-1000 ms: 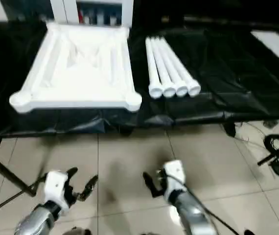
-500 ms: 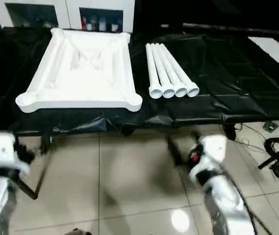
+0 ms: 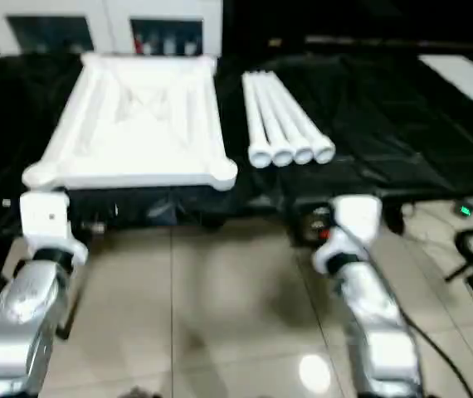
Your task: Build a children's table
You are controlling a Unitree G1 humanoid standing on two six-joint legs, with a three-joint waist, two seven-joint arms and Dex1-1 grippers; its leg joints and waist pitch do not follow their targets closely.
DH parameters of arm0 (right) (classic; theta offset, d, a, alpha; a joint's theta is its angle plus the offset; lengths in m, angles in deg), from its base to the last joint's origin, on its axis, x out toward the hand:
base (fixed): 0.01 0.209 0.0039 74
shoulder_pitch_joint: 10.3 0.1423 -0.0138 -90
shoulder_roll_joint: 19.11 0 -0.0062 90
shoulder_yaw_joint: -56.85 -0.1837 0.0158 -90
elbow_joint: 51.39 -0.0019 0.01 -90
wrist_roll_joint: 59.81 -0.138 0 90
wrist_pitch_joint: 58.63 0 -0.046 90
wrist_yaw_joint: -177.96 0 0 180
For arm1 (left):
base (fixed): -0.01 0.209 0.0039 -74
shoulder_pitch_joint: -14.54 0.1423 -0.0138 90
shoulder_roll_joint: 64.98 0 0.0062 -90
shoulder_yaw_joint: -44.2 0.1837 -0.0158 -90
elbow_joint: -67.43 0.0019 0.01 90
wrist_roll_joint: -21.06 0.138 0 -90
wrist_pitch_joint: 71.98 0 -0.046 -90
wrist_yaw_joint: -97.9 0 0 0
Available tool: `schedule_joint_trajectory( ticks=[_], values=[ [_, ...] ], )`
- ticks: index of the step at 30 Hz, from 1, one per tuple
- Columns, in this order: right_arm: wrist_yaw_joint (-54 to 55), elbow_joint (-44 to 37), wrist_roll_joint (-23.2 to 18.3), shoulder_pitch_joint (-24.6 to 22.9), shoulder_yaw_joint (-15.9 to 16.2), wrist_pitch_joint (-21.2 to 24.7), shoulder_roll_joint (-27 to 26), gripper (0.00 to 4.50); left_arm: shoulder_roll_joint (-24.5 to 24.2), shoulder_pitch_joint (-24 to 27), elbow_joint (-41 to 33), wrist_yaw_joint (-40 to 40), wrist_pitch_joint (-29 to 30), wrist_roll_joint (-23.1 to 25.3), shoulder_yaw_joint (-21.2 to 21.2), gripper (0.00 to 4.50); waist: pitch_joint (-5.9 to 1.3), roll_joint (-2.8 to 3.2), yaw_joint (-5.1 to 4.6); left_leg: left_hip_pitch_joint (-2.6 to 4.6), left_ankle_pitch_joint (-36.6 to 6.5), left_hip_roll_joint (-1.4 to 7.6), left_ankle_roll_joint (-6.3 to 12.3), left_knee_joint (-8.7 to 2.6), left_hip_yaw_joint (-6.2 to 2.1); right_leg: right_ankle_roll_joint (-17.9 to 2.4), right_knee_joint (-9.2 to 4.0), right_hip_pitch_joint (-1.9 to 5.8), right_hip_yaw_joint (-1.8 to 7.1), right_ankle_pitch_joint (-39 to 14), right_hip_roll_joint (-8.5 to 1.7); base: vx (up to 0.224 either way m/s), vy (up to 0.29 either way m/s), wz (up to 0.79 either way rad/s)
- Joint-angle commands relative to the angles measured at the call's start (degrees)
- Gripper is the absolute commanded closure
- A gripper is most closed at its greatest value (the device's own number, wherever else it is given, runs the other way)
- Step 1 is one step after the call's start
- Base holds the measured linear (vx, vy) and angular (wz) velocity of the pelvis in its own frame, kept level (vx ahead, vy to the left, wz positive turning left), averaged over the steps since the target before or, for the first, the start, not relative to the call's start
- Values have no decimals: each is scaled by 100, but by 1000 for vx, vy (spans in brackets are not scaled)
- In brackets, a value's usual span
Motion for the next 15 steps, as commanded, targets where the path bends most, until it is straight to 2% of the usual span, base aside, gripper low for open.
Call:
schedule_joint_trajectory(
  ticks=[1, 2, 3, 4, 5, 6, 7, 8, 9, 10, 11, 12, 13, 14, 15],
  values=[
    [141, 271, -125, 86, -81, 167, -99, 3, 128, -179, 346, 140, 47, 16, 20, 0, -286, 67, -75, 373, -1148, 1100, 1909, -783, -428, -1206, 179, -142, 225, -394, -206, -11, -199, 41],
    [108, 326, -43, 83, -10, 188, -64, 3, 109, -213, 408, 116, 3, 45, 54, 0, -318, -72, -18, 294, -1184, 860, 1978, -638, -128, -1377, -34, -133, 429, 53, -359, 16, -255, 36],
    [108, 326, -43, 83, -10, 188, -64, 3, 109, -213, 408, 116, 3, 45, 54, 0, -295, -145, 56, 175, -1264, 500, 1825, -364, 144, -1613, -405, -118, 558, 166, -498, 16, -255, 36],
    [85, 357, 21, 81, 41, 201, -35, 3, 95, -234, 444, 94, -37, 65, 81, 0, -373, -443, 295, -43, -1059, -222, 1198, 583, 600, -1136, -793, 256, 714, -335, -754, 12, -226, 19],
    [0, 355, 34, 101, 66, 215, -23, 3, 69, -286, 478, 81, 69, 110, 128, 0, -313, -352, 434, -36, -691, -79, 845, 500, 523, -922, -830, 241, 688, -948, -867, -21, -179, -2],
    [-37, 355, 38, 132, 79, 222, -15, 3, 43, -307, 489, 53, 116, 127, 154, 0, -264, -395, 522, -168, -270, -3, 433, 319, 469, 138, -739, 296, 735, -1467, -829, -21, -179, -2],
    [-73, 382, 21, 220, 83, 244, -13, 3, -21, -323, 480, -12, 144, 156, 203, 0, -296, -340, 582, -60, -408, 135, 380, 56, 409, 814, -697, 299, 787, -1508, -749, -45, -163, -2],
    [-73, 401, 20, 258, 80, 256, -16, 3, -44, -323, 474, -37, 131, 170, 218, 0, -318, -233, 592, 66, -395, 290, 367, -169, 343, 1064, -624, 238, 604, -1124, -547, -46, -122, 2],
    [-66, 429, 18, 305, 65, 263, -23, 3, -50, -308, 440, -63, 98, 152, 211, 0, -323, -204, 578, 97, -455, 345, 347, -213, 326, 1120, -631, 219, 540, -987, -466, -46, -122, 2],
    [-52, 459, -79, 360, -24, 275, -87, 3, -38, -272, 381, -99, 106, 91, 174, 0, -328, -179, 587, 228, -805, 433, 275, -274, 336, 1084, -673, 169, 491, -1010, -444, -45, -71, 6],
    [-40, 470, -128, 378, -69, 277, -114, 3, -45, -258, 362, -98, 103, 96, 166, 0, -309, -181, 585, 299, -1142, 446, 222, -311, 359, 1019, -700, 179, 465, -1310, -452, 0, 0, 0],
    [-15, 489, -207, 405, -143, 274, -156, 3, -67, -237, 337, -90, 88, 123, 157, 0, -243, -197, 599, 428, -1796, 378, 95, -359, 439, 977, -814, 202, 419, -2334, -417, 0, 0, 0],
    [-6, 508, -236, 416, -173, 262, -165, 3, -75, -223, 323, -86, 85, 124, 143, 0, -136, -184, 580, 586, -2361, 351, 47, -359, 490, 953, -999, 172, 301, -3585, -403, 0, 0, 0],
    [-2, 522, -244, 420, -175, 251, -158, 3, -73, -219, 322, -88, 79, 115, 132, 0, -51, -128, 549, 914, -2983, 383, 14, -290, 508, 901, -1231, 48, 93, -4412, -380, 0, 0, 0],
    [-10, 578, -195, 437, -151, 216, -113, 3, -75, -209, 328, -63, 76, 107, 94, 0, -78, -103, 500, 1049, -3265, 424, 5, -287, 485, 848, -1260, 82, -44, -4364, -344, 0, 0, 0]
  ],
)
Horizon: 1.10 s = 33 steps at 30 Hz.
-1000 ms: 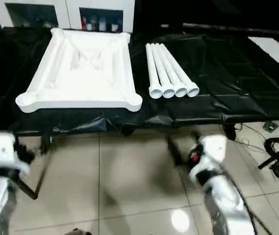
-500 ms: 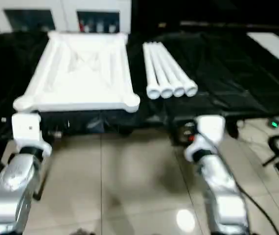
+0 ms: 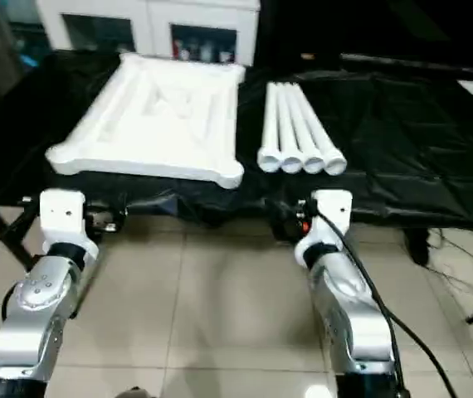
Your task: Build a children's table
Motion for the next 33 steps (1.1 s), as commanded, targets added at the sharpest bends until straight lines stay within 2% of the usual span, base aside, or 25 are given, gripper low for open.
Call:
schedule_joint_trajectory(
  ticks=[1, 2, 3, 4, 5, 6, 7, 9, 10, 11, 12, 13, 15, 17, 18, 19, 20, 23, 24, 25, 26, 27, 28, 31, 33],
  values=[
    [1, 102, -2, 65, -101, -25, 86, 3, -33, -43, -82, 9, -5, 21, -41, 0, -156, 103, -165, 500, -4016, 508, 258, -466, -270, 571, -721, -16, -20, -3602, -475, 14, 72, -11],
    [-15, 151, 23, 101, -103, -42, 98, 3, -40, -58, -73, 39, 4, 15, -52, 0, -137, 178, -97, 259, -4801, 867, 218, -907, -418, 441, 30, 254, 81, -2813, -454, 64, 62, -18],
    [-21, 170, 29, 118, -105, -49, 103, 3, -40, -67, -68, 49, 7, 17, -50, 0, -170, 220, -59, 248, -5403, 809, 182, -1128, -386, 212, 537, 231, 189, -1418, -352, 64, 62, -18],
    [-25, 194, 41, 147, -102, -54, 101, 3, -51, -80, -70, 59, 15, 14, -46, 0, -133, 60, -159, 528, -5327, 703, 294, -997, -368, 35, 351, -3, 471, -1516, -550, 94, -7, -7],
    [-31, 244, 52, 201, -97, -58, 99, 3, -58, -105, -75, 81, 27, 19, -44, 0, -139, -170, -111, 218, -3982, 86, 207, -406, -22, 23, -563, 236, 794, -3518, -915, 143, -54, -10],
    [-34, 273, 58, 232, -94, -59, 98, 3, -60, -119, -78, 96, 33, 22, -42, 0, -168, -247, 47, -59, -2576, -127, 411, 93, 49, 292, -828, 466, 1012, -4705, -1136, 143, -54, -10],
    [-55, 305, 46, 285, -80, -34, 59, 3, -62, -129, -92, 116, 61, 34, -62, 0, -262, -260, 206, -379, -972, -91, 703, 595, -81, 111, -935, 734, 1407, -5061, -1470, 131, -26, -12],
    [-65, 325, 32, 354, -55, -2, 6, 3, -59, -128, -117, 119, 87, 34, -95, 0, -356, -222, 262, -727, -163, -139, 751, 545, -208, -357, -717, 959, 1158, -3008, -1123, 129, 17, 4],
    [-69, 307, 40, 364, -23, 3, -5, 3, -59, -120, -130, 116, 93, 37, -102, 0, -459, -116, 218, -620, 480, -90, 824, 181, -161, -482, -590, 908, 793, -1530, -734, 164, 36, 16],
    [-69, 307, 40, 364, -23, 3, -5, 3, -59, -120, -130, 116, 93, 37, -102, 0, -530, 144, 95, -194, 1243, 41, 976, -144, -244, -199, -369, 696, 382, -488, -343, 221, 58, 5],
    [-83, 276, 35, 357, 2, 6, -11, 3, -54, -107, -156, 114, 106, 38, -106, 0, -562, 236, -76, 132, 1354, 281, 1504, -233, -633, 93, 93, 388, 211, -204, -101, 221, 58, 5],
    [-87, 272, 34, 356, 5, 6, -12, 3, -53, -106, -160, 115, 109, 38, -106, 0, -686, 179, -311, 954, 1560, 883, 2751, -180, -1265, 426, 747, -512, 307, -1056, -229, 263, 12, -8],
    [-107, 260, 54, 343, 37, 4, -3, 3, -51, -89, -187, 121, 119, 32, -108, 0, -671, 136, -269, 773, 3007, 704, 3223, -43, -1218, 866, 1006, -810, 453, -660, -336, 218, -30, -14],
    [-130, 274, 82, 346, 61, -5, 11, 3, -45, -68, -212, 135, 129, 32, -108, 0, -550, -90, -248, 409, 2391, 264, 3022, -198, -665, 724, 720, -900, 603, 485, -371, 141, -29, -15],
    [-143, 289, 97, 354, 63, -11, 14, 3, -45, -57, -224, 148, 134, 30, -101, 0, -512, -248, -292, 273, 1593, 42, 2762, -192, -475, 443, 312, -710, 734, 856, -448, 132, -34, -11],
    [-153, 300, 111, 373, 68, -15, 12, 3, -48, -40, -245, 155, 142, 31, -94, 0, -372, -609, -154, -237, -491, -564, 1940, 31, -55, 748, -439, -113, 1203, -771, -594, 100, -45, 6],
    [-171, 304, 127, 401, 80, -13, 11, 3, -54, -25, -270, 156, 148, 33, -90, 0, -485, -556, -2, -259, -875, -592, 1299, 680, -236, 90, -650, 243, 1657, -2626, -1233, 108, -65, 7],
    [-196, 311, 146, 433, 117, -7, 15, 3, -60, -26, -287, 149, 157, 36, -104, 0, -386, -352, -22, -565, -157, -248, 425, 734, -464, -1427, -590, 486, 1467, -1791, -1304, 122, -38, -2],
    [-222, 320, 138, 457, 151, 6, 16, 3, -60, -31, -297, 142, 169, 46, -117, 0, -382, -329, -23, -563, -62, -194, 395, 611, -456, -1561, -585, 476, 1360, -1578, -1217, 124, -2, -5],
    [-228, 313, 132, 464, 174, 22, 13, 3, -66, -29, -308, 135, 175, 44, -129, 0, -364, -145, -83, -442, 133, -49, 443, 100, -401, -1436, -526, 358, 961, -1565, -857, 123, 39, 2],
    [-230, 310, 129, 467, 183, 29, 12, 3, -69, -28, -313, 133, 177, 44, -134, 0, -334, 138, -259, -151, -381, 150, 468, -384, -585, -801, -125, 68, 504, -1458, -239, 155, 83, 1],
    [-248, 297, 101, 476, 201, 26, -6, 3, -81, -4, -343, 124, 181, 28, -156, 0, -435, 129, -426, 305, -686, 380, 700, -427, -839, -557, 210, -249, 426, -1169, -148, 155, 83, 1],
    [-259, 293, 76, 476, 199, 24, -18, 3, -84, 10, -355, 122, 182, 24, -161, 0, -434, 108, -467, 530, -1848, 575, 951, -524, -1036, -142, 527, -445, 452, -897, -263, 166, 63, 4],
    [-371, 304, 175, 479, 296, -67, 15, 3, -123, 75, -426, 109, 206, 5, -174, 0, -421, -8, -469, 595, -977, 351, 2242, -419, -868, 361, 591, -738, 452, -94, -349, 129, 17, 5],
    [-427, 306, 277, 476, 388, -113, 52, 3, -143, 93, -450, 101, 216, -16, -181, 0, -422, -257, -471, 369, -744, -47, 2174, -281, -491, 113, 6, -448, 688, 314, -583, 117, -47, 7]
  ],
)
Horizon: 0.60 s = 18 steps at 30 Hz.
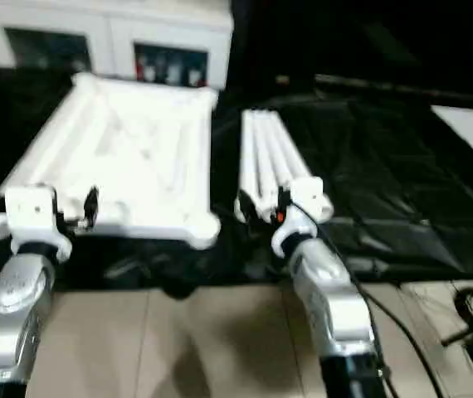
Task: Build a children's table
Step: Move to table
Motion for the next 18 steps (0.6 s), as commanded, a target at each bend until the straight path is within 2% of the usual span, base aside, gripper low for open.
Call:
schedule_joint_trajectory(
  ticks=[1, 2, 3, 4, 5, 6, 7, 8, 9, 10, 11, 12, 13, 14, 15, 16, 17, 18],
  values=[
    [-69, -18, 142, -25, 42, -100, 111, 3, 45, 49, -101, -43, 86, -24, 124, 0, -260, 75, 356, -496, -507, -4, 1619, 42, -96, 99, -939, 767, 545, -894, -1104, 71, -77, 28],
    [-86, -24, 167, -39, 77, -111, 106, 3, 39, 64, -118, -53, 89, -30, 116, 0, -311, -16, 320, -637, -425, 169, 1358, 365, -169, 77, -1074, 936, 618, -1396, -1487, 77, -62, 43],
    [-113, -29, 186, -53, 122, -120, 102, 3, 33, 73, -144, -63, 104, -39, 104, 0, -371, -44, 303, -850, 90, 281, 793, 569, -173, -26, -986, 1082, 244, -1545, -1422, 77, -62, 43],
    [-137, -27, 122, -78, 120, -86, 26, 3, 14, 93, -188, -75, 127, -49, 82, 0, -318, 110, 330, -872, 501, 418, 664, 368, -169, -478, -1066, 1061, 8, -1296, -1333, 133, -39, 46],
    [-137, -27, 122, -78, 120, -86, 26, 3, 14, 93, -188, -75, 127, -49, 82, 0, -261, 310, 321, -775, 857, 513, 844, 67, -133, -784, -1151, 1084, -389, -1564, -1104, 145, 24, 54],
    [-128, -21, 83, -87, 106, -63, -11, 3, 6, 105, -202, -80, 131, -46, 71, 0, -269, 510, 219, -238, 620, 671, 444, -301, -77, -856, -1023, 806, -364, -1797, -625, 145, 24, 54],
    [-111, -11, 31, -93, 83, -44, -46, 3, -1, 118, -209, -86, 132, -39, 61, 0, -260, 568, -7, 163, 293, 961, 1005, -683, -503, -645, -138, 427, -602, -1227, 152, 171, 47, 26],
    [-92, -13, 8, -106, 78, -38, -59, 3, -5, 140, -222, -94, 131, -34, 53, 0, -332, 601, -87, 572, 383, 1132, 1380, -651, -699, -480, 172, 14, -475, -1141, 172, 178, 19, 8],
    [-102, -36, 9, -133, 87, -61, -53, 3, -25, 174, -255, -127, 129, -28, 60, 0, -345, 542, 54, 632, 382, 1203, 1694, -531, -723, -144, 450, -227, -295, -942, 92, 178, 19, 8],
    [-112, -51, 20, -145, 93, -74, -47, 3, -30, 186, -266, -136, 128, -29, 66, 0, -336, 524, 72, 572, 891, 1098, 1900, -506, -644, 191, 593, -420, -224, -614, 90, 145, 12, 14],
    [-118, -50, 34, -154, 88, -89, -39, 3, -45, 175, -262, -153, 131, -30, 85, 0, -315, 430, 68, 458, 1051, 1027, 2133, -610, -475, 294, 588, -463, -172, -191, 68, 111, -15, 3],
    [-120, -47, 43, -162, 84, -99, -34, 3, -55, 169, -260, -163, 133, -31, 98, 0, -293, 387, 84, 401, 933, 954, 2163, -658, -363, 230, 480, -453, -130, 47, 49, 111, -15, 3],
    [-143, -37, 57, -185, 59, -129, -29, 3, -61, 149, -250, -179, 142, -42, 121, 0, -230, 214, 71, 198, 170, 659, 1855, -681, -50, -145, -71, -218, 39, 479, -77, 102, -55, -3],
    [-154, -48, 54, -198, 41, -135, -23, 3, -66, 134, -238, -194, 140, -44, 134, 0, -197, -82, 267, -93, -936, 197, 1192, -363, 230, -144, -739, 256, 611, -1286, -399, 77, -101, 17],
    [-158, -61, 58, -210, 12, -149, -22, 3, -76, 117, -225, -215, 138, -51, 153, 0, -200, -82, 420, 44, -935, 64, 929, 83, 238, -249, -1046, 314, 873, -2958, -704, 77, -101, 17],
    [-163, -82, 48, -224, -17, -145, -19, 3, -83, 103, -212, -238, 138, -59, 172, 0, -236, -57, 469, -217, -421, 150, 560, 363, 36, -833, -1071, 672, 1099, -4000, -984, 89, -76, 13],
    [-155, -117, 0, -247, -55, -101, -21, 3, -88, 92, -200, -276, 146, -63, 190, 0, -258, -11, 562, -420, 51, 181, 272, 379, -88, -1167, -931, 842, 1037, -3377, -878, 106, -9, 0],
    [-155, -117, 0, -247, -55, -101, -21, 3, -88, 92, -200, -276, 146, -63, 190, 0, -255, 15, 553, -459, 145, 221, 184, 363, -124, -1401, -895, 834, 1030, -2848, -842, 106, -9, 0]
  ],
)
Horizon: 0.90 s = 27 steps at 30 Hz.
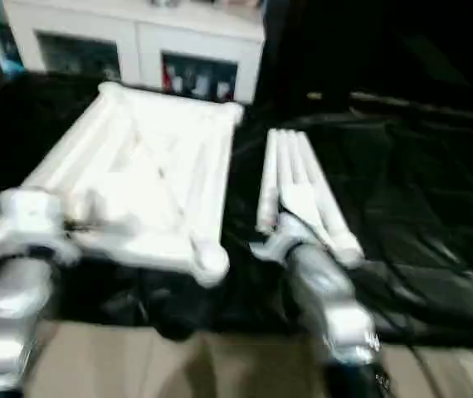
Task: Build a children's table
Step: Move to table
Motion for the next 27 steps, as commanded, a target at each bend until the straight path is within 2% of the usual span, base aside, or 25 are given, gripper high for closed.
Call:
schedule_joint_trajectory(
  ticks=[1, 2, 3, 4, 5, 6, 7, 8, 9, 10, 11, 12, 13, 14, 15, 16, 17, 18, 19, 20, 21, 23, 24, 25, 27],
  values=[
    [-19, -165, -66, 29, 59, 43, -16, 3, -78, -46, -9, -90, 11, -13, -65, 0, -228, 137, 178, -222, 308, 270, -290, -217, -96, -1744, -851, 531, 847, -2362, -746, 77, 3, 7],
    [-33, -190, -80, 9, 66, 54, 14, 3, -90, -63, 14, -120, 3, -1, -46, 0, -151, 324, 86, 155, -32, 461, -824, -816, 73, -1295, -710, 180, 579, -2210, -72, 61, 49, -23],
    [-45, -204, -86, -4, 73, 57, 34, 3, -99, -74, 28, -137, -3, 6, -35, 0, -120, 423, -78, 357, -398, 794, -996, -1136, -117, -821, -285, -151, 308, -1949, 206, 61, 49, -23],
    [-54, -218, -94, -16, 73, 47, 39, 3, -108, -79, 36, -146, -8, 9, -28, 0, -233, 420, -106, 821, -1411, 1375, -1012, -1362, -215, -487, 283, -456, 32, -1374, -73, 90, 55, -35],
    [-26, -263, -35, -28, 80, 28, 70, 3, -118, -117, 54, -179, 3, -14, -14, 0, -247, 419, -98, 836, -1273, 1418, -1015, -1414, 6, -483, 415, -540, -166, -430, -190, 106, 7, -32],
    [-53, -281, -25, -33, 92, 21, 91, 3, -120, -128, 58, -188, 7, -20, -11, 0, -222, 275, -126, 524, -1111, 1231, -402, -1410, -203, -416, 362, -347, -194, 25, -267, 106, 7, -32],
    [-67, -295, -13, -37, 94, 33, 100, 3, -128, -144, 73, -217, 4, -23, 6, 0, -261, 245, -121, 541, -1031, 716, 206, -1178, 191, -800, -174, -196, -80, 328, -459, 126, 0, -9],
    [-70, -305, -3, -40, 95, 44, 105, 3, -137, -154, 86, -236, 1, -21, 24, 0, -344, 20, -39, 36, -685, 173, 460, -729, 406, -1424, -392, 537, 392, 123, -645, 122, -8, 16],
    [-87, -321, 10, -38, 86, 55, 99, 3, -150, -165, 101, -262, -11, -30, 47, 0, -364, 67, 123, -124, -507, 130, 425, -398, 321, -1937, -649, 793, 738, -248, -1083, 122, -8, 16],
    [-124, -325, 22, -18, 92, 50, 104, 3, -163, -186, 124, -301, -19, -49, 66, 0, -387, 95, 255, -462, -29, 351, 138, 25, 47, -2624, -747, 1016, 961, -282, -1397, 104, 2, -1],
    [-170, -333, 25, 3, 108, 43, 119, 3, -176, -204, 143, -340, -27, -59, 81, 0, -420, 148, 269, -731, 525, 440, -191, 73, -96, -2742, -615, 1078, 758, 312, -1245, 121, 39, -7],
    [-234, -355, 11, 18, 137, 44, 147, 3, -161, -207, 142, -394, -112, -113, 75, 0, -404, 181, 237, -797, 724, 483, -282, -7, -132, -2722, -558, 1011, 655, 709, -1126, 121, 39, -7],
    [-275, -370, -1, 29, 156, 48, 166, 3, -149, -209, 142, -429, -174, -152, 70, 0, -373, 343, 148, -687, 1494, 553, -268, -559, -116, -2314, -380, 737, 150, 1094, -634, 95, 35, 1],
    [-453, -435, -63, 44, 225, 65, 242, 3, -177, -213, 137, -556, -237, -217, 85, 0, -341, 524, 6, -420, 1933, 665, 94, -921, -149, -1486, -152, 413, -183, 811, -78, 77, 27, 0],
    [-708, -516, -121, 62, 331, 102, 365, 3, -234, -218, 145, -764, -343, -314, 113, 0, -427, 600, -125, -189, 2302, 862, 379, -843, -329, -1113, 77, 214, -236, 702, 0, 77, 27, 0],
    [-1017, -604, -183, 80, 454, 136, 518, 3, -289, -218, 150, -1009, -527, -457, 116, 0, -455, 616, -144, 43, 2659, 1019, 712, -742, -469, -838, 119, -14, -176, 503, -99, 85, 38, 3],
    [-1307, -677, -222, 106, 571, 172, 679, 3, -384, -229, 164, -1261, -751, -546, 142, 0, -441, 544, -67, -2, 3538, 994, 1169, -587, -424, -603, -25, -77, 2, 992, -357, 68, 36, 8],
    [-1665, -754, -284, 150, 718, 246, 905, 3, -541, -263, 186, -1659, -992, -660, 198, 0, -465, 454, -41, -71, 3938, 871, 1144, -510, -327, -612, -84, -23, 59, 1474, -398, 68, 36, 8],
    [-1844, -798, -311, 168, 790, 293, 1029, 3, -630, -285, 183, -1927, -964, -742, 246, 0, -486, 326, 15, -245, 4271, 641, 896, -512, -181, -673, -34, 165, 122, 2339, -405, 0, 0, 0],
    [-1973, -823, -328, 190, 830, 323, 1119, 3, -715, -312, 180, -2134, -917, -799, 292, 0, -485, 239, 70, -354, 3985, 514, 534, -565, -61, -609, -37, 267, 141, 2788, -367, 0, 0, 0],
    [-2262, -880, -395, 244, 890, 412, 1309, 3, -915, -367, 158, -2638, -797, -964, 390, 0, -466, 248, 89, -385, 3513, 506, 355, -612, -31, -599, -42, 283, 153, 2721, -390, 0, 0, 0],
    [-2582, -906, -403, 327, 932, 447, 1497, 3, -1140, -461, 169, -3134, -677, -1149, 480, 0, -349, 291, 97, -345, 1161, 631, -171, -851, 22, -792, -232, 267, 175, 1157, -468, -60, -33, -3],
    [-2720, -896, -363, 372, 960, 413, 1579, 3, -1250, -518, 201, -3360, -649, -1223, 515, 0, -326, 289, 90, -340, 715, 647, -276, -906, 28, -841, -267, 290, 183, 806, -488, -69, -40, -2],
    [-2824, -874, -341, 418, 995, 375, 1659, 3, -1352, -573, 255, -3562, -632, -1281, 550, 0, -322, 299, 87, -275, 171, 691, -383, -961, 35, -922, -315, 274, 191, 346, -510, -71, -39, -2],
    [-3197, -755, -329, 560, 1081, 288, 1910, 3, -1800, -708, 304, -4424, -400, -1461, 761, 0, -266, 284, 79, -278, -353, 678, -443, -1051, 73, -883, -397, 278, 202, -399, -515, -75, -36, -3]
  ],
)
